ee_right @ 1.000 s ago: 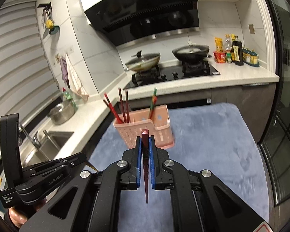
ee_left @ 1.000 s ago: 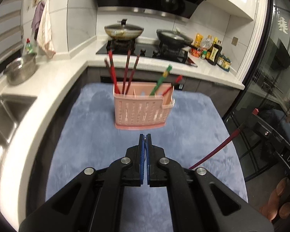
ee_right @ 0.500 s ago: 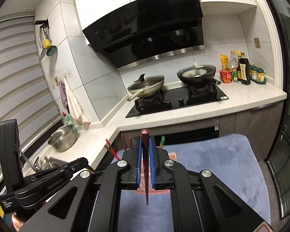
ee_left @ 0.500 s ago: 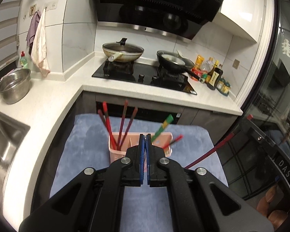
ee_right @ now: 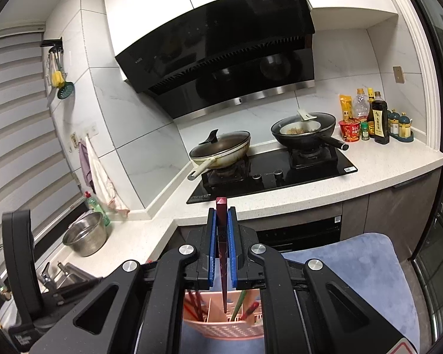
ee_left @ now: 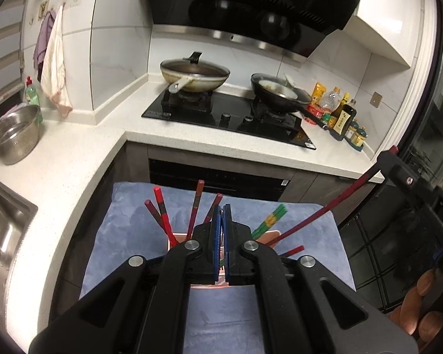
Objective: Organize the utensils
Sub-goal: 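Lower both utensils into the holder and open both tools to release them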
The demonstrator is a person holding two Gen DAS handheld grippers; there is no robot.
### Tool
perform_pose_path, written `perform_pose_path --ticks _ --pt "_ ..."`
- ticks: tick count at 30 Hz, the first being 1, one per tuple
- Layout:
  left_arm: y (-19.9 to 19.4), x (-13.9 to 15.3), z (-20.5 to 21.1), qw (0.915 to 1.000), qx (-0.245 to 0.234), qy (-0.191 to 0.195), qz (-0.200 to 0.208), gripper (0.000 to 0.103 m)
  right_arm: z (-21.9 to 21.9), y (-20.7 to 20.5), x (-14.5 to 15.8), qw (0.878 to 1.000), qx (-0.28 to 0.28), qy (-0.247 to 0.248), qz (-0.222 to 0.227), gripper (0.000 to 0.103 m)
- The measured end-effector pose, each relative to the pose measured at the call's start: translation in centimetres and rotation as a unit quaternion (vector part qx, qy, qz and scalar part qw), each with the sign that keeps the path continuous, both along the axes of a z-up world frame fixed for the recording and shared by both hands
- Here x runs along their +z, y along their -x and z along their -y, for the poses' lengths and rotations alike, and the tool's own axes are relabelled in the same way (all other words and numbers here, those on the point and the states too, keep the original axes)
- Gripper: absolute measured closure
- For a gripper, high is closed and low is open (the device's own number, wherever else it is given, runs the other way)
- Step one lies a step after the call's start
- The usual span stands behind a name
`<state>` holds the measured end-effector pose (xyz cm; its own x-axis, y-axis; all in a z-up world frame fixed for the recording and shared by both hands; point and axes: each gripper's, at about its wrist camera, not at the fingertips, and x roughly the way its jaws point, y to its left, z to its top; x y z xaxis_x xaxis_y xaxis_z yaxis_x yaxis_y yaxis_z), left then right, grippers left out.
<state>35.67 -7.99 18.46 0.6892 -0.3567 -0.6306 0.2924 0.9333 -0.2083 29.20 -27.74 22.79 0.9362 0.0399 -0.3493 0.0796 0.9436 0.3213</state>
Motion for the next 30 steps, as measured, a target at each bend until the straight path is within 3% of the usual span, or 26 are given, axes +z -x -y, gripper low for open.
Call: perform_pose_path --ticks 13,24,30 --pt "-2.5 -5.0 0.2 0.9989 0.006 -0.005 -0.046 0.102 -0.7 -3.6 -6.0 0.998 0.013 0.005 -0.068 0.096" --pt "-2.7 -6.3 0.4 0.9987 0.015 -0.019 -0.044 0.101 -1.2 -4.8 -8.3 0.995 0.014 0.009 -0.096 0.092" --pt "-2.6 -6.4 0.1 0.9986 0.02 -0.015 -0.048 0.09 -1.4 -4.5 -8.6 0.995 0.016 0.011 -0.101 0.089"
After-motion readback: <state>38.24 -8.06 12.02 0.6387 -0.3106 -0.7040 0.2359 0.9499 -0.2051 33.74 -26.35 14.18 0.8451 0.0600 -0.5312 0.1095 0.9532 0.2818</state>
